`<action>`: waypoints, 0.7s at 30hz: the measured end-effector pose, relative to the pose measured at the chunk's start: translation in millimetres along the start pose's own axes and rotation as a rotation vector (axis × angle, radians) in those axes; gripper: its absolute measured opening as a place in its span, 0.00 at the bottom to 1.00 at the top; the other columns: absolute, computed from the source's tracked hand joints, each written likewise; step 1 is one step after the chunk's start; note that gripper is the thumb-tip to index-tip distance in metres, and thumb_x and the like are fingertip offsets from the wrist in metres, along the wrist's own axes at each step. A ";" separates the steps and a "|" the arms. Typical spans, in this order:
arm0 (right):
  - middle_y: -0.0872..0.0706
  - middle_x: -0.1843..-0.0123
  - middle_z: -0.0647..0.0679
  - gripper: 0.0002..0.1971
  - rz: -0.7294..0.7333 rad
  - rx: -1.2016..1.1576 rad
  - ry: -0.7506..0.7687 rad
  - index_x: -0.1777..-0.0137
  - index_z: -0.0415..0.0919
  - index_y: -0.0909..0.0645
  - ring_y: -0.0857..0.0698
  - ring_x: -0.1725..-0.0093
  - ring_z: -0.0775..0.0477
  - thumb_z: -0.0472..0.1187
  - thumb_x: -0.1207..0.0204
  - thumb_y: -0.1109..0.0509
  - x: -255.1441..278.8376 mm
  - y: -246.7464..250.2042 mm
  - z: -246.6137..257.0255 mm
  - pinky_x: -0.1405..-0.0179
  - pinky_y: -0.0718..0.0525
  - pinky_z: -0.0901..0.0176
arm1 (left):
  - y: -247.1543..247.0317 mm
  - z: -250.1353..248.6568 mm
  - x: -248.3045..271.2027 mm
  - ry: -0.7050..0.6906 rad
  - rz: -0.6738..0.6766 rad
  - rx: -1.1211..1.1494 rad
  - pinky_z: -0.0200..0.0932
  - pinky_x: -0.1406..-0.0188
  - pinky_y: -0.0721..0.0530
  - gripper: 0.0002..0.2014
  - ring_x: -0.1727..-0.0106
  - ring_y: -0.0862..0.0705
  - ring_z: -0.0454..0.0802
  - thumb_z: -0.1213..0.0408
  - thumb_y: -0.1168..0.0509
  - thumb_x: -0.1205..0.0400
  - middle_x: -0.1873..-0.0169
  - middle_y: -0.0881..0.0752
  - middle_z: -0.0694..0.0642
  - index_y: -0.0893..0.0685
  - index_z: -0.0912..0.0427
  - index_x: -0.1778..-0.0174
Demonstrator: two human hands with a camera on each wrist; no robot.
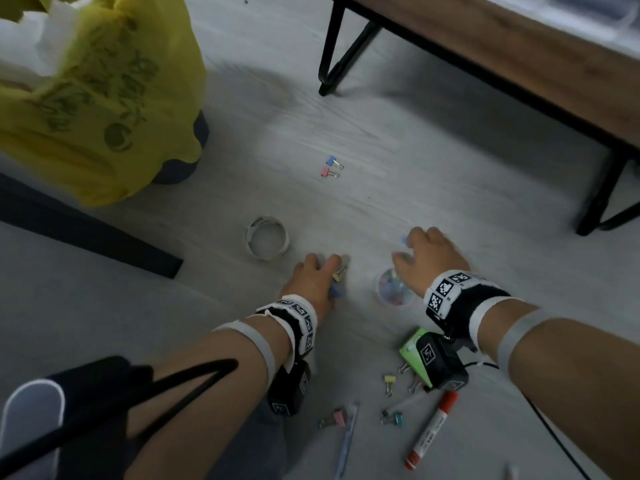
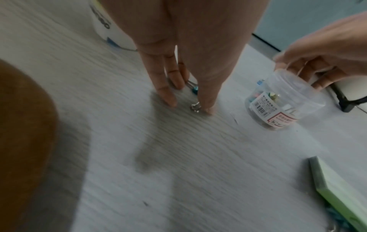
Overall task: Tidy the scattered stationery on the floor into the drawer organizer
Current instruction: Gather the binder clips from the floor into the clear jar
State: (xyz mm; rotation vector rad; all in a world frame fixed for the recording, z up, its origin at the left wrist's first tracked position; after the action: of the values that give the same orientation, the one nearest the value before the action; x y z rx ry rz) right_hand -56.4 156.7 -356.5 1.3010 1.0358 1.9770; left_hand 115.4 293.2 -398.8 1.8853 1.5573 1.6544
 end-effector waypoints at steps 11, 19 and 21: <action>0.34 0.36 0.45 0.26 0.054 -0.013 0.153 0.31 0.52 0.26 0.25 0.55 0.48 0.33 0.27 0.28 -38.2 -7.0 -33.0 0.51 0.27 0.64 | 0.2 -18.4 -11.6 -0.068 -0.036 -0.166 0.57 0.52 0.14 0.20 0.36 0.24 0.61 0.57 0.35 0.19 0.39 0.24 0.59 0.28 0.51 0.31; 0.28 0.54 0.44 0.10 0.055 0.142 0.157 0.55 0.38 0.22 0.25 0.66 0.46 0.24 0.32 0.35 -45.3 -10.4 -34.0 0.68 0.25 0.60 | 6.1 -4.1 -14.8 -0.099 -0.044 -0.055 0.53 0.47 0.17 0.13 0.44 0.18 0.63 0.65 0.36 0.18 0.41 0.23 0.60 0.19 0.57 0.38; 0.27 0.49 0.41 0.07 0.073 0.165 0.145 0.54 0.35 0.21 0.21 0.62 0.41 0.26 0.29 0.33 -44.3 -10.2 -34.3 0.62 0.18 0.57 | 11.2 -0.3 -15.9 -0.079 -0.083 0.086 0.46 0.47 0.19 0.10 0.46 0.16 0.60 0.68 0.35 0.19 0.44 0.18 0.58 0.16 0.58 0.43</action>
State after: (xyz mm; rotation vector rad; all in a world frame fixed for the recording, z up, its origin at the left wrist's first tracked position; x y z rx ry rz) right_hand -71.0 117.5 -395.2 1.3127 1.2602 2.1030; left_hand 124.2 276.0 -400.4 1.8757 1.6757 1.4835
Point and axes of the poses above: each hand's wrist, its own x-axis away from the middle knuckle, its own y-axis out of the back of the hand, z = x × y, the point moved 3 cm from there along -x, towards the middle knuckle
